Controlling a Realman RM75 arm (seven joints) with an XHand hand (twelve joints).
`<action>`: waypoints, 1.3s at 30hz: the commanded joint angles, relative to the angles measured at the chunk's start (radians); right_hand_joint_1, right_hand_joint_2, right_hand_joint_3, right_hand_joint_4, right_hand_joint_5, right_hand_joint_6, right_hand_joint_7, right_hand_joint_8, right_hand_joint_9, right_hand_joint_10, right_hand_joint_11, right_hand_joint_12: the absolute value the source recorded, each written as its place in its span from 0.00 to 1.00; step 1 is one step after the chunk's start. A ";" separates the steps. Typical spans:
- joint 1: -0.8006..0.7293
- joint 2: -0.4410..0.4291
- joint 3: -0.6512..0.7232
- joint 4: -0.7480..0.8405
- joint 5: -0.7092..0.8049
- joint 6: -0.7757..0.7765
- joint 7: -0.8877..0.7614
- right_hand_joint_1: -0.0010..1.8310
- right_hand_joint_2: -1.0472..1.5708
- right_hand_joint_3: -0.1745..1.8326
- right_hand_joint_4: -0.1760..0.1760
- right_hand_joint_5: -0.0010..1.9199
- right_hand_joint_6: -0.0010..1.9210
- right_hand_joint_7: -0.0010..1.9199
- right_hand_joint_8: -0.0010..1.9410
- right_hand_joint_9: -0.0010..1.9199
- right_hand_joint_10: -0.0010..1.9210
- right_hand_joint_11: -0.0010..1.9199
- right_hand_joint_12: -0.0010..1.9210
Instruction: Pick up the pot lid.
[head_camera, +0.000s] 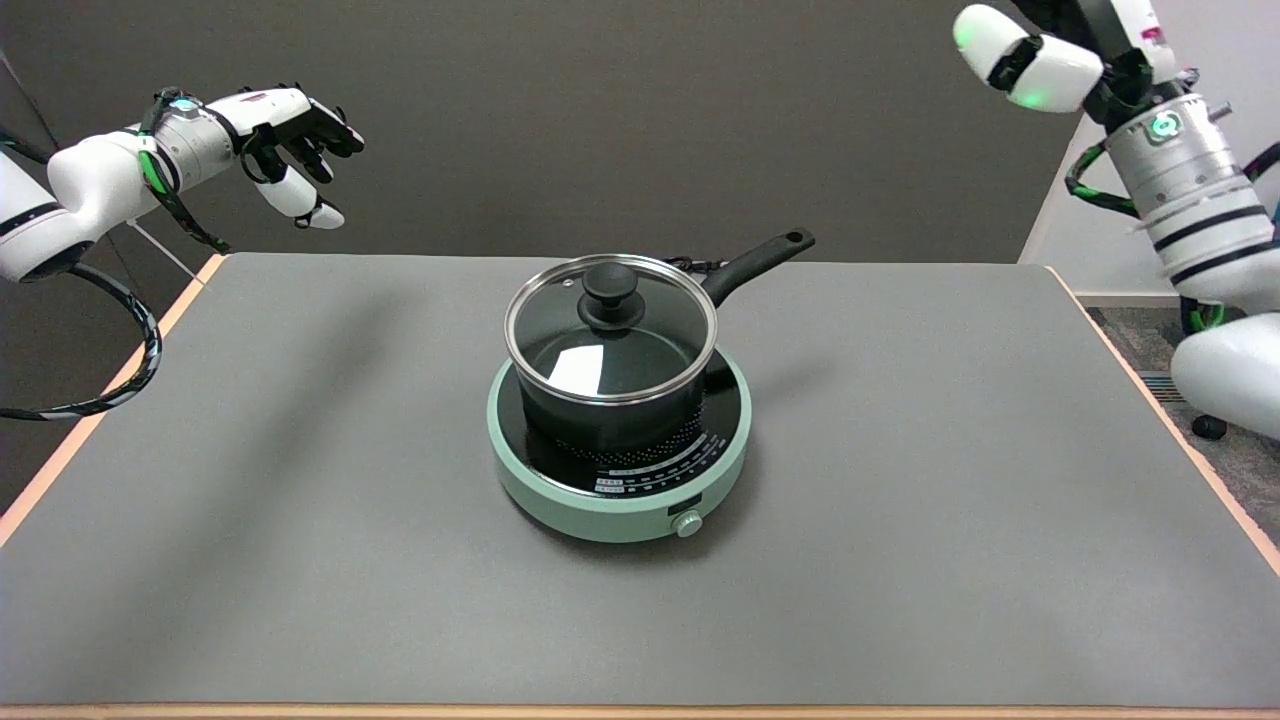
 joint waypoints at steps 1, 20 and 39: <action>0.391 0.004 -0.270 0.045 0.074 -0.328 -0.003 0.35 0.64 0.57 0.74 0.27 0.12 0.25 0.08 0.24 0.12 0.16 0.29; 0.592 0.003 -0.370 0.122 -0.116 -0.800 -0.003 0.37 0.64 0.59 0.76 0.28 0.16 0.28 0.09 0.25 0.17 0.18 0.36; 1.123 -0.101 -0.591 0.105 0.427 -1.498 -0.812 0.40 0.63 0.59 0.68 0.21 0.10 0.19 0.08 0.20 0.12 0.13 0.26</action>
